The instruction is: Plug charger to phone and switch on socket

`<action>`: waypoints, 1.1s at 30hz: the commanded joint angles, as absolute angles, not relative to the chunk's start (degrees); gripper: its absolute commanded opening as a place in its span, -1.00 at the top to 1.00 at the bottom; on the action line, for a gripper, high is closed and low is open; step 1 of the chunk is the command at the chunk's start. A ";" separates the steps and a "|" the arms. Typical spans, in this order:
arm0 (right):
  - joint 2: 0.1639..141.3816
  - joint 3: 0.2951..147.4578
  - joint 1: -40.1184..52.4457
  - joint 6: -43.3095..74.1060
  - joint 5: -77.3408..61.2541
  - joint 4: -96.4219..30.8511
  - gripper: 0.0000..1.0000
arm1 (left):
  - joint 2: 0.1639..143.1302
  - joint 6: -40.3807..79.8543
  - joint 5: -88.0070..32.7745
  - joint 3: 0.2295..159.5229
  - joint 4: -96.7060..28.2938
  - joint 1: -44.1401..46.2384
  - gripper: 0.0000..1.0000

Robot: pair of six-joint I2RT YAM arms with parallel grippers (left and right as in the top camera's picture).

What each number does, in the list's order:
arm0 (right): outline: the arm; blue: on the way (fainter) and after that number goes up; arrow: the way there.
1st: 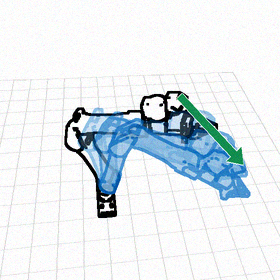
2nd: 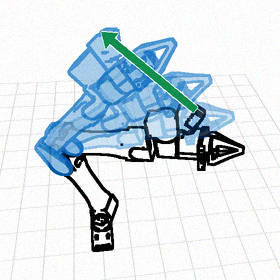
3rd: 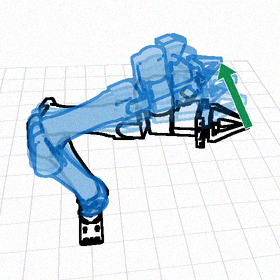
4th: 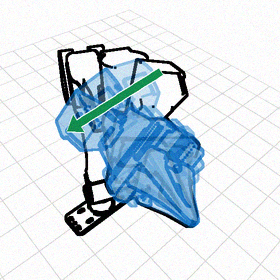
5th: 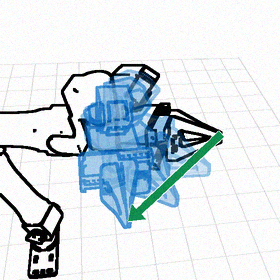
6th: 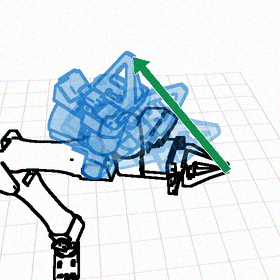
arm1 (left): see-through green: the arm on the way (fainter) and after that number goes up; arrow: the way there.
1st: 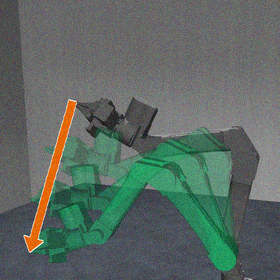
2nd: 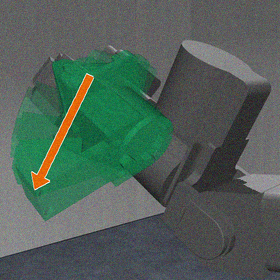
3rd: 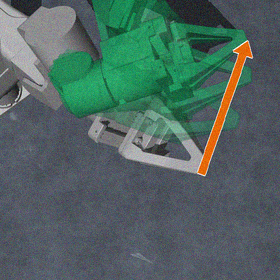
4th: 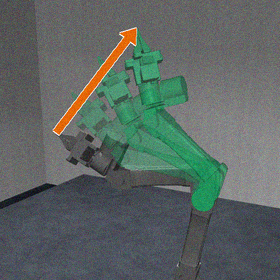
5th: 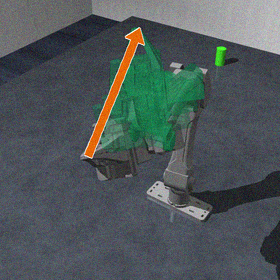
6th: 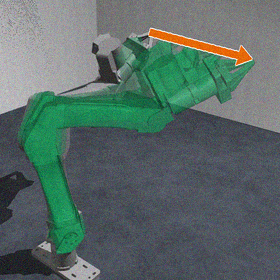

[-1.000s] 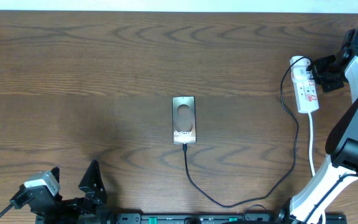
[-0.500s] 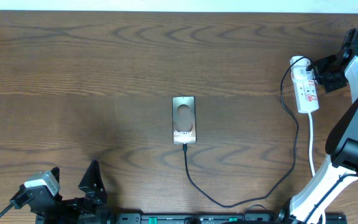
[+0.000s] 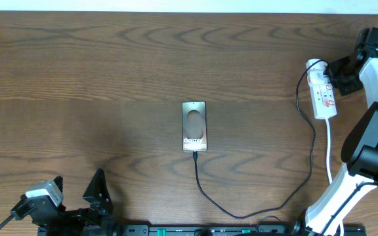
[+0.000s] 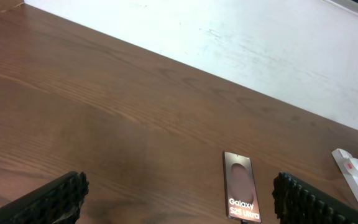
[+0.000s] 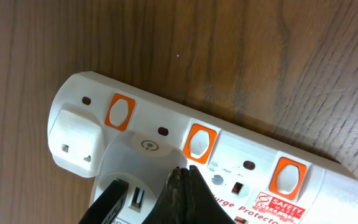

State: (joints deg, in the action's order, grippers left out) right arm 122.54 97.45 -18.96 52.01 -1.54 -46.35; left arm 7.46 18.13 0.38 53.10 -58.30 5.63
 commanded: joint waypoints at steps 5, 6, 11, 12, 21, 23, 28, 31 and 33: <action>125.54 97.71 -17.74 51.37 3.97 -45.78 0.98 | 7.22 17.85 0.91 53.49 -58.28 5.26 -0.93; 125.54 97.71 -17.76 51.37 3.95 -45.63 0.98 | 7.22 17.85 0.91 53.49 -58.28 5.26 -0.93; 125.54 97.71 -17.78 51.40 3.68 -45.32 0.98 | 7.22 17.85 0.91 53.49 -58.28 5.26 -0.93; 125.54 97.71 -17.80 51.37 3.68 -45.12 0.98 | 7.22 17.85 0.91 53.49 -58.28 5.26 -0.93; 125.86 97.69 -17.50 51.37 3.51 -45.69 0.98 | 7.22 17.85 0.91 53.49 -58.28 5.26 -0.93; 126.54 97.71 -17.12 51.37 3.36 -45.71 0.98 | 7.22 17.85 0.91 53.49 -58.28 5.26 -0.93; 127.98 97.71 -15.70 50.92 3.64 -46.04 0.98 | 7.22 17.85 0.91 53.49 -58.28 5.26 -0.94; 128.46 97.69 -15.31 50.92 4.36 -46.15 0.98 | 7.22 17.85 0.91 53.49 -58.28 5.26 -0.93; 128.49 97.69 -15.31 50.94 4.16 -46.26 0.98 | 7.22 17.85 0.89 53.49 -58.28 5.26 -0.93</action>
State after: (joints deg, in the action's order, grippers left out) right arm 125.84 97.45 -16.45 51.81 4.99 -46.15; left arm 7.46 18.13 0.36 53.10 -58.30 5.61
